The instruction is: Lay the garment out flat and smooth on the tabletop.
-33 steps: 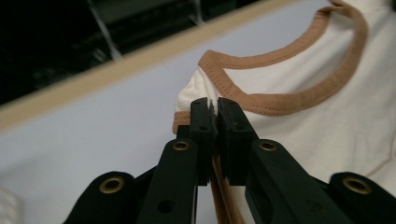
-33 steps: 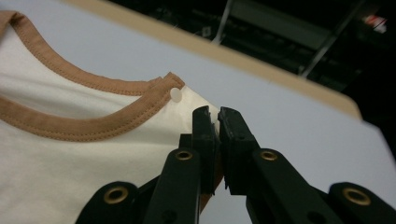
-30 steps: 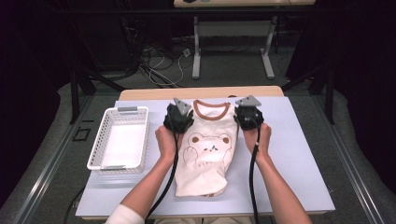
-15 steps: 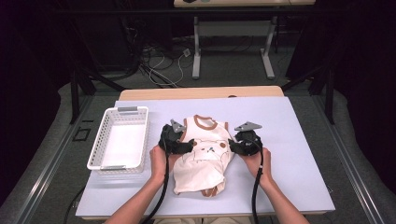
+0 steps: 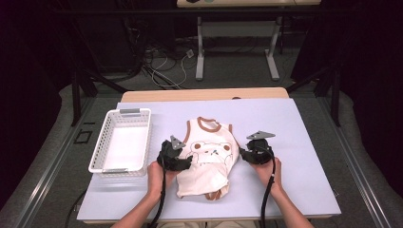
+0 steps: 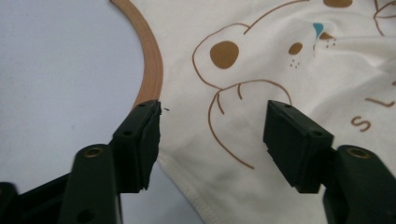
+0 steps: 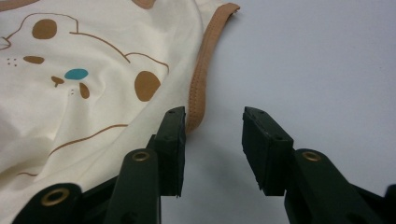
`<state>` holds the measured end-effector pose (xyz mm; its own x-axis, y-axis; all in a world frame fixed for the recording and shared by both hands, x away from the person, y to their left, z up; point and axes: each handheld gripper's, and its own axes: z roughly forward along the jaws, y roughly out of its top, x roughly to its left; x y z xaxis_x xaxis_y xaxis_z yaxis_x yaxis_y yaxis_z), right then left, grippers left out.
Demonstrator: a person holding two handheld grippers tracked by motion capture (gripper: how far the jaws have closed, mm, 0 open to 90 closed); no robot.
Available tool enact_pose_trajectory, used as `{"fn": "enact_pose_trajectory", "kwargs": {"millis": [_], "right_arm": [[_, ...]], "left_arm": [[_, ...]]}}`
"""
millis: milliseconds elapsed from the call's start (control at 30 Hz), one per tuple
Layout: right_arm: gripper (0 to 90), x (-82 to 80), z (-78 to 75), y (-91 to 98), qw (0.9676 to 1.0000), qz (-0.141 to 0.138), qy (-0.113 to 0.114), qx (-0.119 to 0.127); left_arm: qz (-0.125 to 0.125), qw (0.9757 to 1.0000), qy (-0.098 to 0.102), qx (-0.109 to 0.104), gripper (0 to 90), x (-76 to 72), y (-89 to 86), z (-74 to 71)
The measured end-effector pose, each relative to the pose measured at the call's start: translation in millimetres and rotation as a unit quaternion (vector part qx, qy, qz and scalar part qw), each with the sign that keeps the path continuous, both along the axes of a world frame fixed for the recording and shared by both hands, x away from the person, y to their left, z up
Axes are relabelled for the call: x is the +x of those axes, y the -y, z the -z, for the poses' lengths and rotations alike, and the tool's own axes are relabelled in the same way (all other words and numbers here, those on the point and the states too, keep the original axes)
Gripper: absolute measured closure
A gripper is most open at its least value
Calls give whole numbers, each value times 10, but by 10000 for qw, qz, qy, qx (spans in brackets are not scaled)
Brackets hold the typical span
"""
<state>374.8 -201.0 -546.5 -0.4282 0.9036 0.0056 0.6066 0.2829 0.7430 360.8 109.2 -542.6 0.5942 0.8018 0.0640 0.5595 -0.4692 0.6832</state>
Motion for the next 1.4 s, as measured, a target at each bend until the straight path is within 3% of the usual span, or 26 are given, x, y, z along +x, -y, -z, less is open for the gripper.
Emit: {"fn": "enact_pose_trajectory", "kwargs": {"millis": [200,300,367,467,633,767,1033,1233,1367,1400], "right_arm": [[652,67,42,7,9999,46,-73,139],[671,104,51,-11,9999,11,-69,146],[675,127,67,-31,9999,-51,-83,143],[675,142,63,-35,9997,-143,-41,203],[674,207,-17,8,9993,-72,51,367],[677,308,-37,-20,9995,-49,68,317],[700,658,-37,-177,9992,20,34,387],[719,890,45,-251,9990,149,-106,413],[730,938,152,-307,9988,58,-212,435],[774,943,151,-317,9988,68,-212,434]], "left_arm": [[19,10000,-1,46,548,-8,-53,71],[135,9997,-144,147,660,18,-43,116],[199,9997,-134,56,776,24,-61,132],[244,9995,-79,172,891,7,-46,132],[216,9995,-110,181,900,-15,-53,125],[247,9994,-94,206,900,-45,-96,120],[214,9996,-168,57,855,-33,-166,124],[232,9996,-166,-22,840,-22,-185,131],[274,9995,-164,-31,839,-19,-184,133],[274,9995,-174,-45,842,-22,-179,134]]}}
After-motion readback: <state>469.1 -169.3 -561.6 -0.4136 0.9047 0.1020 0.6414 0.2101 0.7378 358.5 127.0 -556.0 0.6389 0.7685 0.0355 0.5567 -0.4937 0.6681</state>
